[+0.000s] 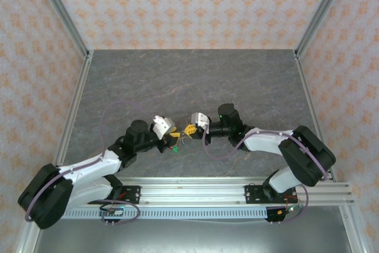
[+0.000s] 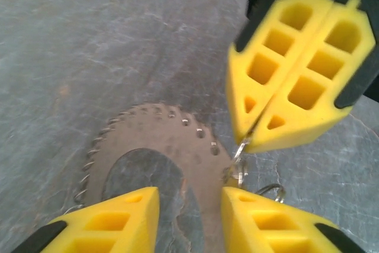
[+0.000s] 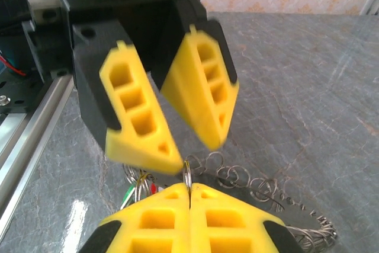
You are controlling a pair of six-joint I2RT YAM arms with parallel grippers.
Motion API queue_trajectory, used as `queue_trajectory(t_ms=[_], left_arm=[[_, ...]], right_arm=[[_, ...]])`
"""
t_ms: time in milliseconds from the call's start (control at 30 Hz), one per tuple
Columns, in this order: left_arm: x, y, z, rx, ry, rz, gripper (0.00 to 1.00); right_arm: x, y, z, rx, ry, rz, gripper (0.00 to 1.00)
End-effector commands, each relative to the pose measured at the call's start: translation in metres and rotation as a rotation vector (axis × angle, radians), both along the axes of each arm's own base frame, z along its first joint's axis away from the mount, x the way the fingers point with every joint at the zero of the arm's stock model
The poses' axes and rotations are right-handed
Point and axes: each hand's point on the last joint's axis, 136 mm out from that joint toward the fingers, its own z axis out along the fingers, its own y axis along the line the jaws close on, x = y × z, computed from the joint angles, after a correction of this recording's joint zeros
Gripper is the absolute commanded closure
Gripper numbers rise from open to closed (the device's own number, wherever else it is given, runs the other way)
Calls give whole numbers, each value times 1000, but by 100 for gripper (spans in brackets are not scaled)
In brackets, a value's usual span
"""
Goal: Put the keys on the keyring
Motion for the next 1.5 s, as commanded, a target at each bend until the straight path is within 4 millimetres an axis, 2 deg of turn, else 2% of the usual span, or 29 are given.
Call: queue_trajectory(t_ms=[0,200,267,400,567,800,933,1033,1267,1467], left_arm=[[4,-25,32,-51,-105,-136,68],[13,-25,26,-23,-94,-163,77],[11,-29,21,8,-64,-219,91],[6,-36,14,34,4,-300,99],[10,-28,8,64,-12,-270,100],[3,-23,6,94,-16,-279,100],[4,-17,5,108,-33,-252,96],[5,-17,8,100,-44,-246,100],[5,-18,6,112,-30,-255,100],[5,-12,-2,138,-16,-231,92]], right_arm=[[-1,5,18,39,-50,57,100],[-2,2,14,12,-53,59,100],[-2,2,15,16,-53,65,100],[-2,2,18,22,-56,64,100],[-2,2,20,20,-63,59,100],[-3,4,22,31,-54,73,100],[-3,5,24,40,-49,79,100],[-4,7,25,49,-41,93,100],[-3,7,26,51,-40,86,100],[-2,7,27,52,-43,86,100]])
